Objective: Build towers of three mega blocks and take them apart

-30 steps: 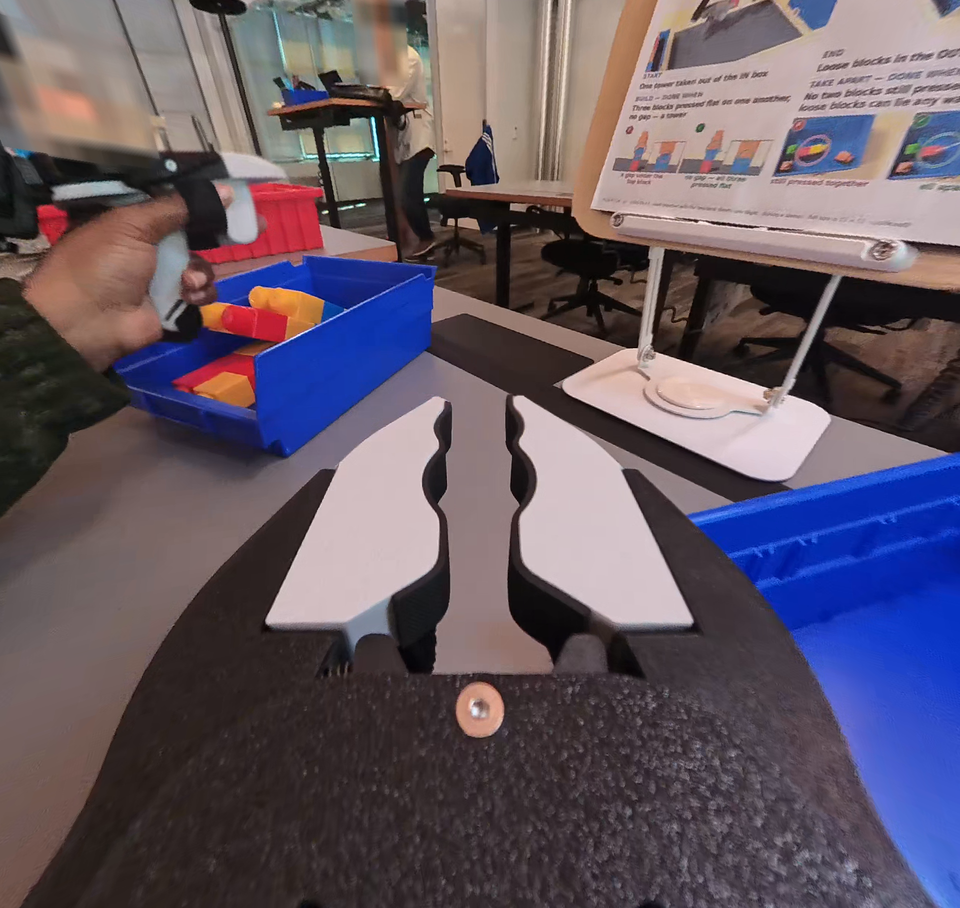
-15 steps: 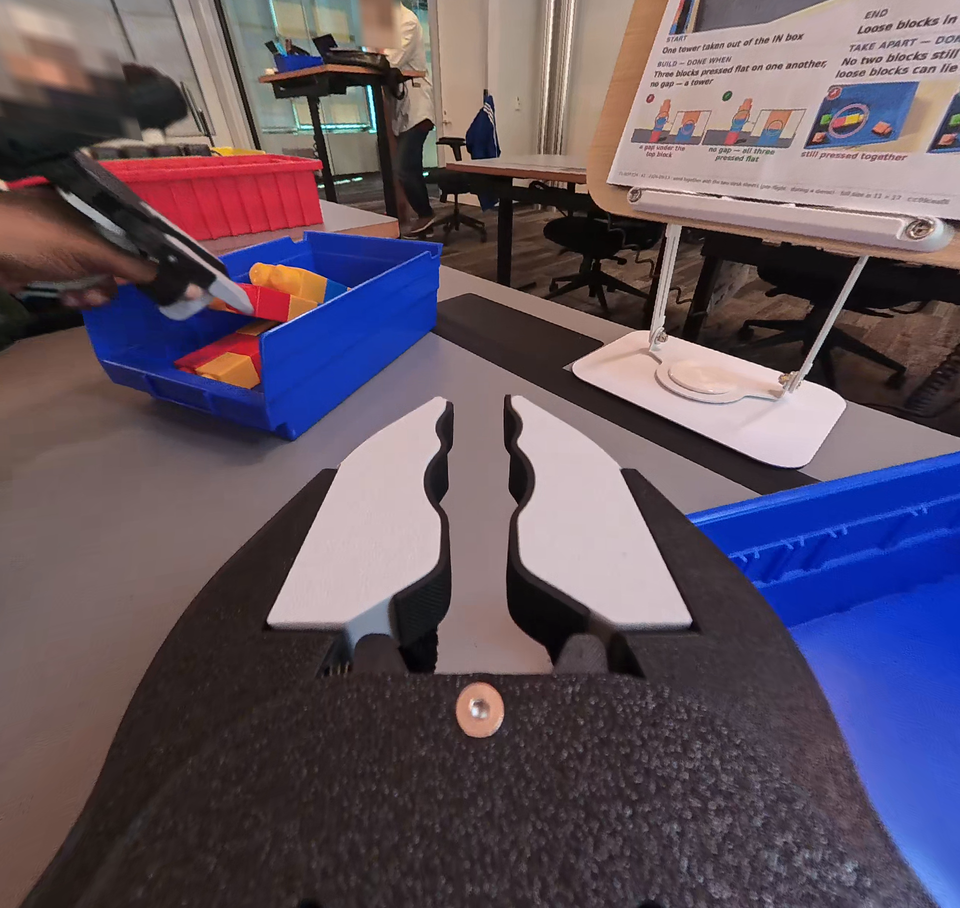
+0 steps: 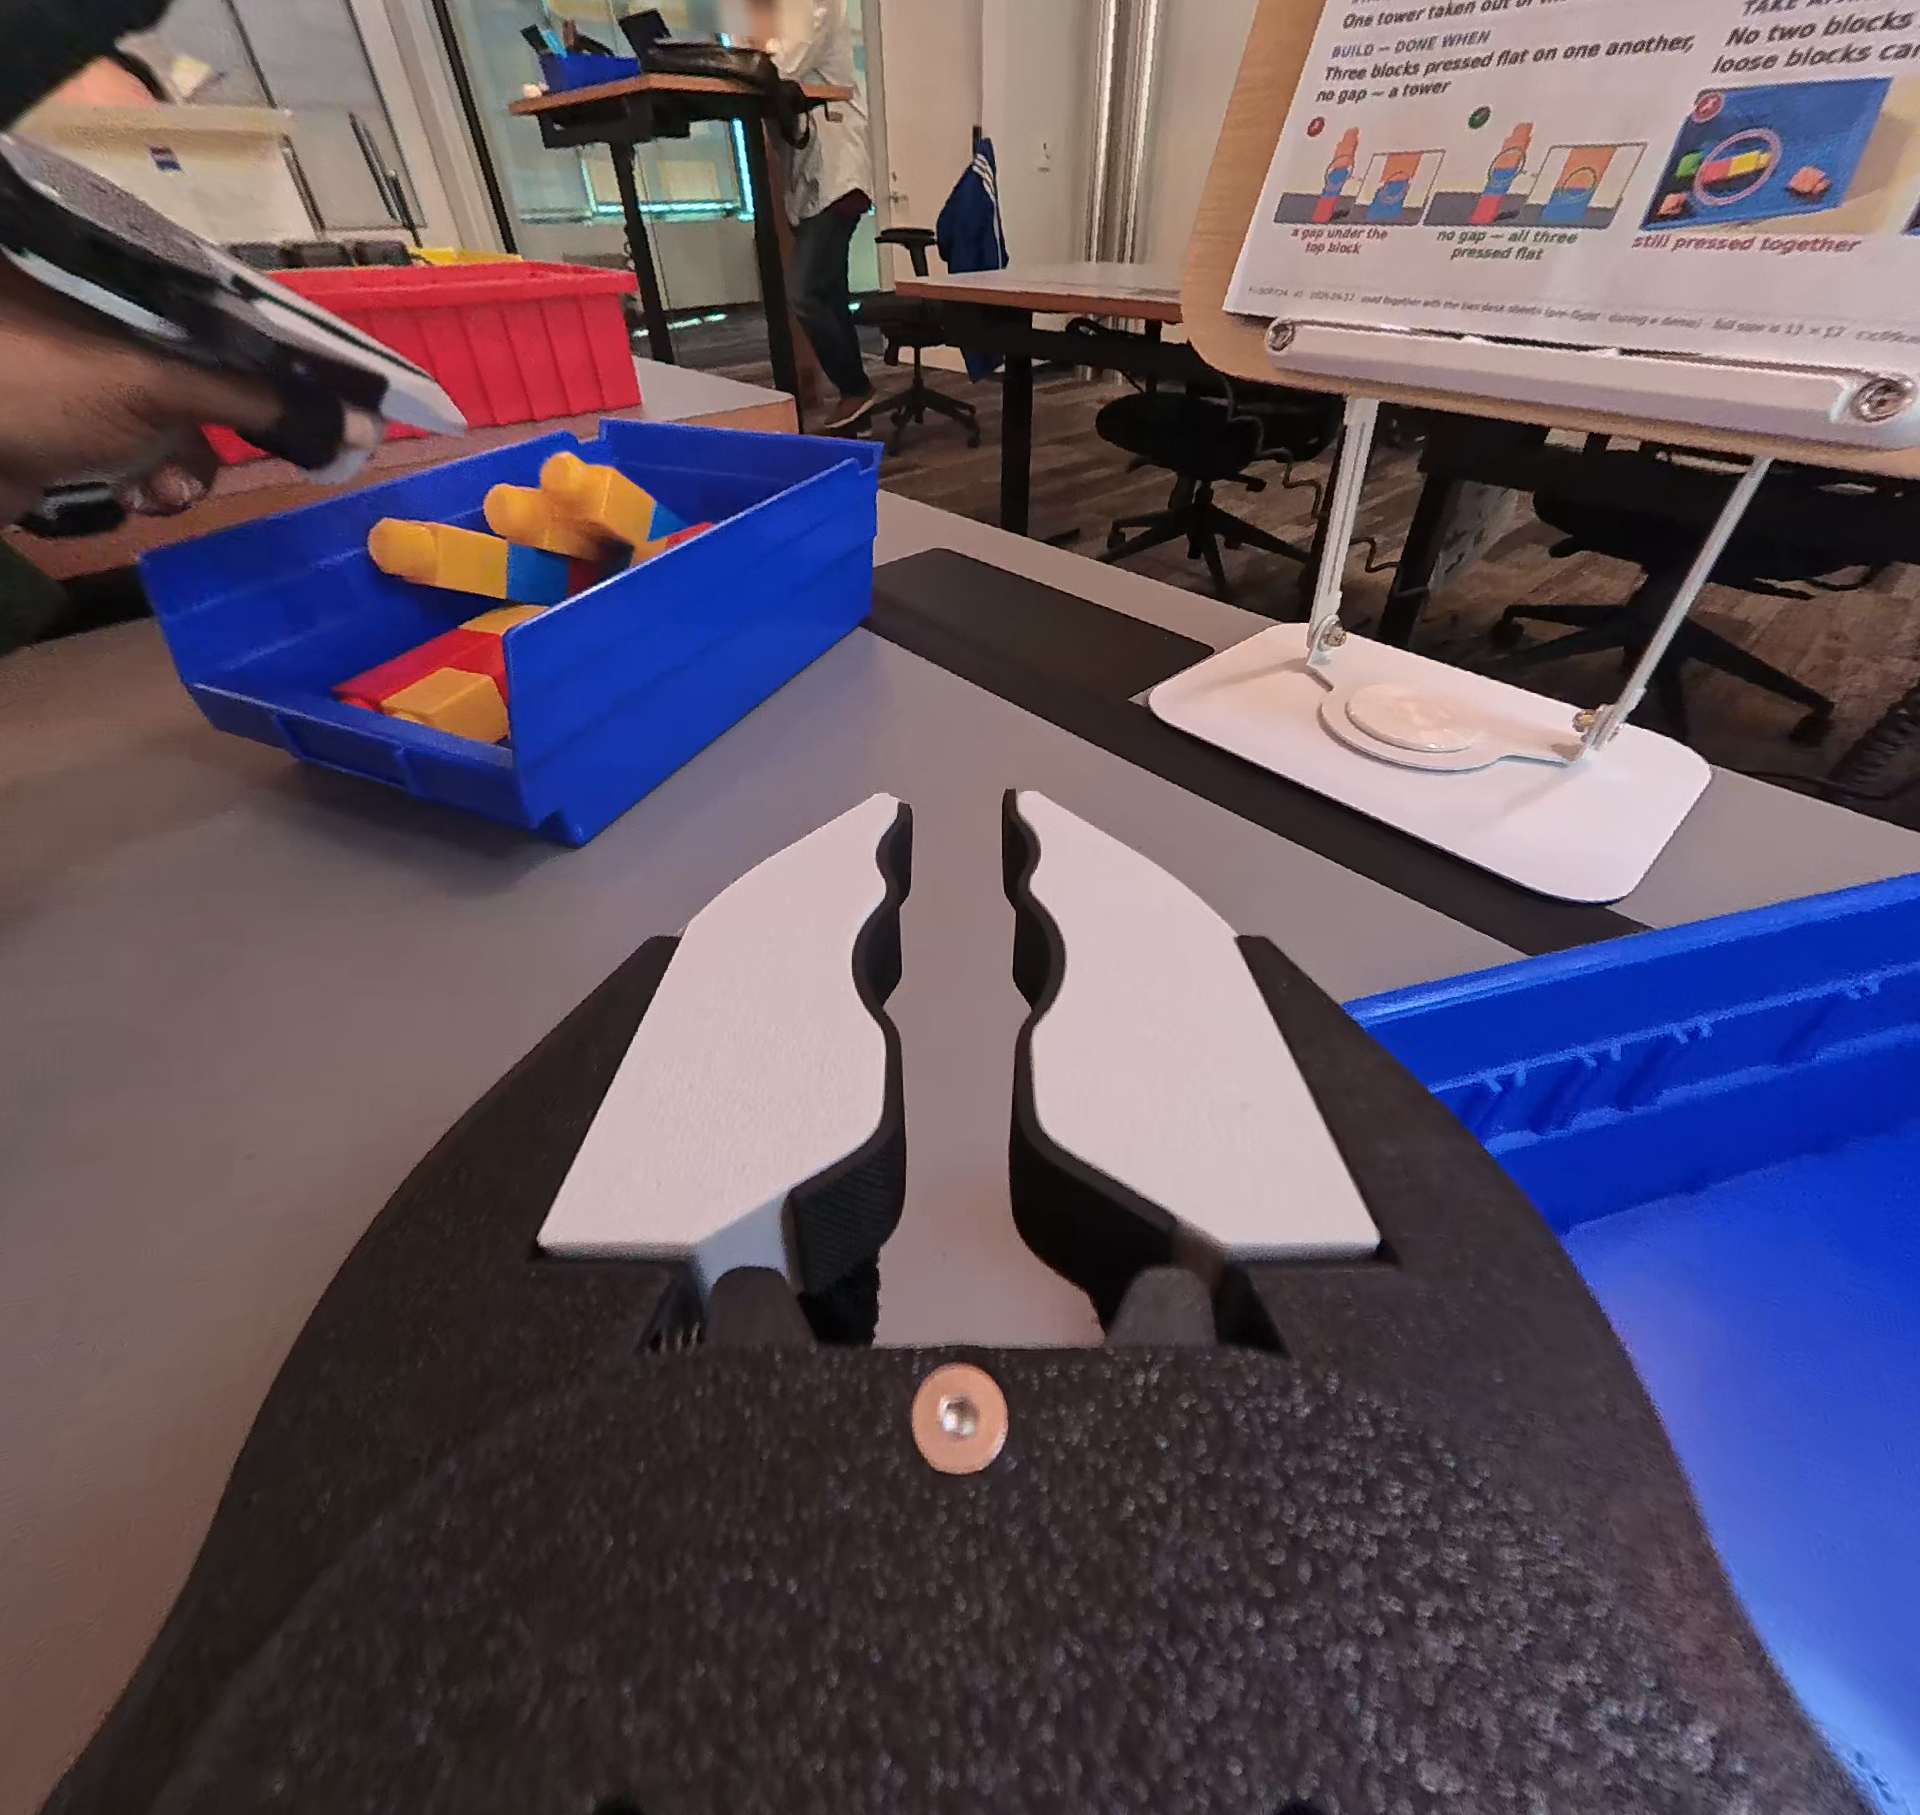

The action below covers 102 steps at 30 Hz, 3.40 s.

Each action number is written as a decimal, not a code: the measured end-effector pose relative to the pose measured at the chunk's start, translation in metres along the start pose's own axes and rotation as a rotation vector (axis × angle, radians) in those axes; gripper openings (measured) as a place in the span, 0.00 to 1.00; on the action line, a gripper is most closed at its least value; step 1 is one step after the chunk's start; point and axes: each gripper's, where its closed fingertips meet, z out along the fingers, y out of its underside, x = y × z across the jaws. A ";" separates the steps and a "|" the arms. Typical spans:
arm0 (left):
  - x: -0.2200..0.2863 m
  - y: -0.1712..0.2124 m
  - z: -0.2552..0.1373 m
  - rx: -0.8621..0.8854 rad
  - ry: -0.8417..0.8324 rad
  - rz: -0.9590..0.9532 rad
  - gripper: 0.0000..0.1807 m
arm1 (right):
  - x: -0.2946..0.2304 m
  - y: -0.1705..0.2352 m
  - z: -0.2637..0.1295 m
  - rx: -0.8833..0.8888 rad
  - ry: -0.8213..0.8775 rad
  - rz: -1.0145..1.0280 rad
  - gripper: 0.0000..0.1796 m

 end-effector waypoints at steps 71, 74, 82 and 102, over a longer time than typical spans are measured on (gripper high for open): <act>0.097 0.025 0.123 -0.384 0.166 0.232 0.33 | -0.009 0.029 0.014 -0.115 -0.060 0.049 0.09; 0.097 0.030 0.115 -0.406 0.185 0.215 0.33 | -0.009 0.028 0.013 -0.114 -0.048 0.035 0.09; 0.096 0.025 0.118 -0.323 0.169 0.298 0.23 | -0.013 0.024 0.012 -0.108 -0.050 0.020 0.09; 0.181 -0.123 -0.186 0.941 1.017 0.477 0.20 | -0.020 -0.024 -0.003 0.070 -0.029 -0.087 0.23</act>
